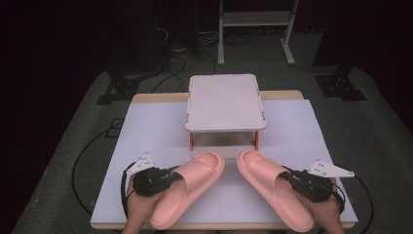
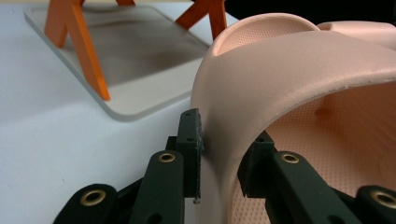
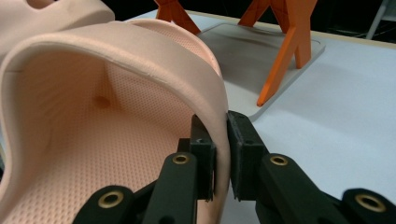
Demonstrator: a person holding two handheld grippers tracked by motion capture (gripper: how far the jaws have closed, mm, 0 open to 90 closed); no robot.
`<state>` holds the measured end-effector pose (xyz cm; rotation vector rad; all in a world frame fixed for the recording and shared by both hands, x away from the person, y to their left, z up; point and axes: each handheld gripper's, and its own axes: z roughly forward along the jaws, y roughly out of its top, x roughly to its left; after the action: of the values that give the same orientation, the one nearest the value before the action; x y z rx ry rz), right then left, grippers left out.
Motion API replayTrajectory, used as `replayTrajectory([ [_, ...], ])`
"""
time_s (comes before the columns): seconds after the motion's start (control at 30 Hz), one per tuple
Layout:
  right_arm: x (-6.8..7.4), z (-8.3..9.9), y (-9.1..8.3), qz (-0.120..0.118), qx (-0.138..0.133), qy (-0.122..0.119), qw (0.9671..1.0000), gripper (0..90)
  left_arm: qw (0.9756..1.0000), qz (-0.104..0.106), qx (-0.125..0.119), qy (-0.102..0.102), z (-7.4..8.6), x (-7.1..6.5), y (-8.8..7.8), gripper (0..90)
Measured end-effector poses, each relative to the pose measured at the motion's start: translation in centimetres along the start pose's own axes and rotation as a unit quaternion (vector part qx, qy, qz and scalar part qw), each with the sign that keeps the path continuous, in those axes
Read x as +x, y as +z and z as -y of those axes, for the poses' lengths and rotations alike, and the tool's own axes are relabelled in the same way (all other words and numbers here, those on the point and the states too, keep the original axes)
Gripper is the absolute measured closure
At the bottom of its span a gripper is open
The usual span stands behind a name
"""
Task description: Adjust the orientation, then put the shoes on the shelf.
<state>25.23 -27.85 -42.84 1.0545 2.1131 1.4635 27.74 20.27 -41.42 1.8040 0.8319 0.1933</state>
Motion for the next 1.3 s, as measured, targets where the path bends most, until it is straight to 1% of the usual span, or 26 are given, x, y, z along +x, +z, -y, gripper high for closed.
replayTrajectory([
  [0.03, 0.0, 0.0, 0.0, 0.000, 0.000, 0.000, 1.0000, 81.3, 1.0000, 0.000, 0.000, 0.000, 0.0, 0.0, 0.0, 73.7],
  [0.07, 0.1, -0.2, -0.1, -0.002, -0.002, 0.000, 1.0000, 81.3, 1.0000, 0.001, -0.002, 0.006, -0.5, -0.1, -0.2, 73.6],
  [0.13, 0.1, -0.3, -0.2, -0.002, -0.002, 0.001, 1.0000, 81.2, 1.0000, 0.000, -0.003, 0.006, -0.7, -0.2, -0.4, 73.6],
  [0.2, 0.2, -0.7, -0.4, -0.002, -0.007, -0.003, 1.0000, 81.2, 0.9999, 0.003, -0.006, 0.009, -1.3, -0.2, -0.6, 73.6],
  [0.4, 0.4, -2.1, -0.9, -0.005, -0.017, -0.010, 0.9998, 81.3, 0.9999, 0.006, -0.008, 0.011, -1.9, -0.4, -0.8, 73.4],
  [0.43, 0.4, -2.1, -0.9, -0.005, -0.017, -0.010, 0.9998, 81.3, 0.9999, 0.006, -0.008, 0.011, -1.9, -0.4, -0.8, 73.4],
  [0.53, 0.7, -3.0, -1.0, -0.006, -0.021, -0.018, 0.9996, 81.2, 0.9998, 0.009, -0.009, 0.017, -2.4, -0.6, -0.9, 73.4],
  [0.63, 1.0, -3.5, -1.1, -0.008, -0.025, -0.021, 0.9995, 81.3, 0.9997, 0.010, -0.008, 0.019, -2.7, -0.8, -1.0, 73.4],
  [0.73, 1.2, -4.0, -1.1, -0.009, -0.025, -0.023, 0.9994, 81.3, 0.9996, 0.014, -0.009, 0.022, -3.4, -0.9, -1.2, 73.5],
  [0.9, 1.4, -4.7, -1.1, -0.008, -0.025, -0.025, 0.9994, 81.2, 0.9995, 0.019, -0.012, 0.024, -4.1, -0.9, -1.5, 73.5],
  [1.13, 1.4, -6.1, -1.2, -0.006, -0.034, -0.024, 0.9991, 81.3, 0.9992, 0.020, -0.022, 0.028, -5.5, -0.9, -1.8, 73.5],
  [1.23, 1.5, -6.4, -1.3, -0.004, -0.036, -0.026, 0.9990, 81.3, 0.9991, 0.023, -0.023, 0.028, -5.8, -1.0, -1.8, 73.5],
  [1.3, 1.6, -6.8, -1.4, -0.002, -0.040, -0.029, 0.9988, 81.3, 0.9989, 0.022, -0.027, 0.031, -6.3, -1.1, -1.8, 73.5],
])
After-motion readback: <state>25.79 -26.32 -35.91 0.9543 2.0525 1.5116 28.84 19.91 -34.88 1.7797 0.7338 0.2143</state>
